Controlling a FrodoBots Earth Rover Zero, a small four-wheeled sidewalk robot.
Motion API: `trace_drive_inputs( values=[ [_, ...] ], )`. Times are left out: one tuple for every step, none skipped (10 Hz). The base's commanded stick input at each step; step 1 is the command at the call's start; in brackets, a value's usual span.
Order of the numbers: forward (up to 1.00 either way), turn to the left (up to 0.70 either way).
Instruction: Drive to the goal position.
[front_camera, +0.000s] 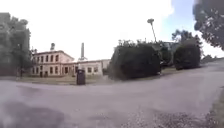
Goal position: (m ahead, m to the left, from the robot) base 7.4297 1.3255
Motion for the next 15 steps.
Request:
trace_drive_inputs(
  values=[
    [0.70,0.00],
    [0.70,0.00],
    [0.70,0.00],
    [0.70,0.00],
    [0.70,0.00],
    [0.70,0.00],
    [0.70,0.00],
    [0.70,0.00],
    [0.70,0.00],
    [0.70,0.00],
    [0.70,0.00],
    [0.70,0.00],
    [0.70,0.00],
    [0.70,0.08],
    [0.70,0.28]
  ],
)
